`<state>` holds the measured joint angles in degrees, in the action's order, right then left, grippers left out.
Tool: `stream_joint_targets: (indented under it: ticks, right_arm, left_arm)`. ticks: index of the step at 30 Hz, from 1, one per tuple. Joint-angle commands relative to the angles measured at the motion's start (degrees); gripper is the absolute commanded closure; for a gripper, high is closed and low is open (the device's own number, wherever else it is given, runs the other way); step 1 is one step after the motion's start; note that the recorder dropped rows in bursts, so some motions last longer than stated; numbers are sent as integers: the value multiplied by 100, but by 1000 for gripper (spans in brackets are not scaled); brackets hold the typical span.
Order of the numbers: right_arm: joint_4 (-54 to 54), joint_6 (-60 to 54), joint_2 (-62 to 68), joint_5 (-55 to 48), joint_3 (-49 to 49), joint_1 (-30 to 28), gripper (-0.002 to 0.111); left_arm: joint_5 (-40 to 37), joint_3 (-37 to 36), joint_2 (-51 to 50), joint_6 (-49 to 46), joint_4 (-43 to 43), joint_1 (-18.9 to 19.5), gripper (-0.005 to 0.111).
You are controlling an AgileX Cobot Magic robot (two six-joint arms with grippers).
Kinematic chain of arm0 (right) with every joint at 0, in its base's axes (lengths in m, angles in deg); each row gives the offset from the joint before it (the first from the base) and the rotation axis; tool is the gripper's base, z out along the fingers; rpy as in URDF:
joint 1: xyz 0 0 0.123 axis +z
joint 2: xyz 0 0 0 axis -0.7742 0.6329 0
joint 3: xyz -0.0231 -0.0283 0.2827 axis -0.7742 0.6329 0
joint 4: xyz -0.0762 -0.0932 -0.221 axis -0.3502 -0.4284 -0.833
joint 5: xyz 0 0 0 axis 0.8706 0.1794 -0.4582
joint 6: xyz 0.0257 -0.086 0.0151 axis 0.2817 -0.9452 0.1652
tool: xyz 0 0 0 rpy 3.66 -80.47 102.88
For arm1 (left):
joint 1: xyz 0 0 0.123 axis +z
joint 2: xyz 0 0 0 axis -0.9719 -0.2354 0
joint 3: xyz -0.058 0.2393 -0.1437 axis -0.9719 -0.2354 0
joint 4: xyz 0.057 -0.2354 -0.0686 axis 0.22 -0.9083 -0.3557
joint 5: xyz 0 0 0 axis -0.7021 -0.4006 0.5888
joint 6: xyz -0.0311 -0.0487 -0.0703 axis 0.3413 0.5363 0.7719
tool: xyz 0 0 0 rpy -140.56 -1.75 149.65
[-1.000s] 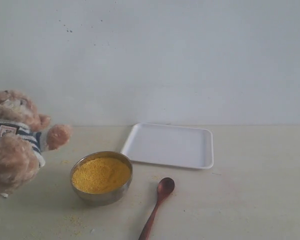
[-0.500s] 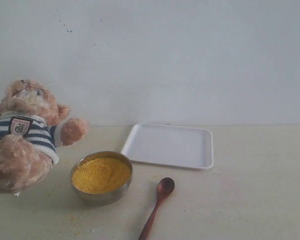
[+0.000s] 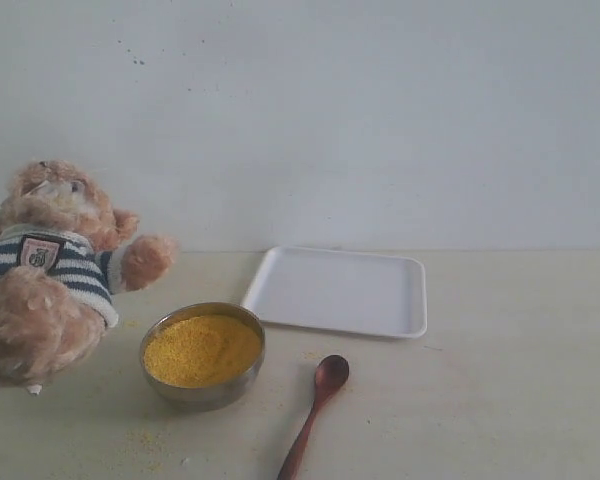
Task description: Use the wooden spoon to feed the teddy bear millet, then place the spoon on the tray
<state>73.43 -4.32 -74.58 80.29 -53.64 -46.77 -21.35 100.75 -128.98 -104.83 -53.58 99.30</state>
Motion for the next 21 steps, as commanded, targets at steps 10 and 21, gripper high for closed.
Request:
stream_joint_targets:
  ticks: [10, 21]
  right_arm:
    - [464, 493, -27, 2290, -9, 5, 108]
    - [1175, -1215, 4, 6028, -1007, 5, 108]
  left_arm:
    - [-106, -94, 55, -73, -244, -33, 103]
    - [-83, -94, 55, -550, -236, -33, 103]
